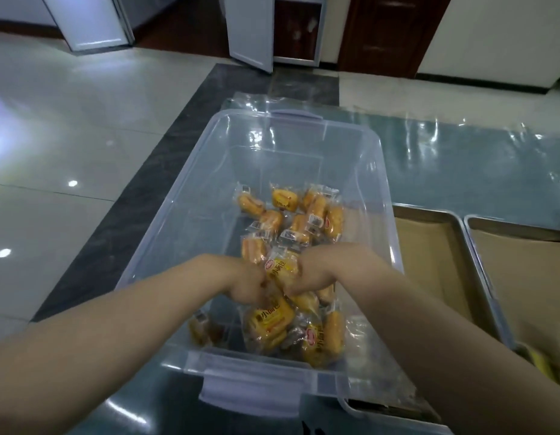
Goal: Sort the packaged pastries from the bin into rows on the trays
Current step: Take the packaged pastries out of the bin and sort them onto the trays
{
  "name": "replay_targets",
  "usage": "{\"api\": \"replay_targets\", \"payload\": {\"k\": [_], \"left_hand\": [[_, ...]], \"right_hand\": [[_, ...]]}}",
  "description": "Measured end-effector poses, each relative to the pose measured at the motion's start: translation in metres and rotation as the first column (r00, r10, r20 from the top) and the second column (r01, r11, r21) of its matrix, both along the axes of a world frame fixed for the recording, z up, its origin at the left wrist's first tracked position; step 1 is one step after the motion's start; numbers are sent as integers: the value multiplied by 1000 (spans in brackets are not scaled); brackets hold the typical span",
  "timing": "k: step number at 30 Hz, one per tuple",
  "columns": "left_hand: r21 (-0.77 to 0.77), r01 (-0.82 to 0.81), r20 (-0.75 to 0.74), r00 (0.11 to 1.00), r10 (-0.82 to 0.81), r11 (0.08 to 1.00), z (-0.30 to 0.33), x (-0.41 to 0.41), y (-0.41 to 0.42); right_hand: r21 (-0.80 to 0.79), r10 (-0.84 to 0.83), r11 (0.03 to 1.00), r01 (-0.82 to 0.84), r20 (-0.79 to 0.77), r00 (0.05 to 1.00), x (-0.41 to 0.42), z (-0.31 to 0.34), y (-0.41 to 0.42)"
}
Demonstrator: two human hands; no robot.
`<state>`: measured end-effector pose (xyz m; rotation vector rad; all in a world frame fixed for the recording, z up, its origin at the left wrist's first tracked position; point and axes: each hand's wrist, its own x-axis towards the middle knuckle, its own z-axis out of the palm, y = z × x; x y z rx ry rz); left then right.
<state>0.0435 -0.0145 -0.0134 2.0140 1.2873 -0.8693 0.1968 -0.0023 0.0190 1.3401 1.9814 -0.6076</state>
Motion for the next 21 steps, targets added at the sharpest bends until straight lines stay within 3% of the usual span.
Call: {"api": "replay_targets", "payload": {"k": [4,11,21], "left_hand": [[-11,5,-95,995,-6,1000,-22,-3,0],[-110,-150,-25,989,148,983,-33,-3,-4],[-30,-90,65,994,92,995,-10,3,-5]], "right_hand": [[-25,-21,999,25,132,991,3,4,-5],[-95,42,995,-20,236,971,-5,13,-11],[-146,169,980,-137,235,957,-4,8,-14]]}}
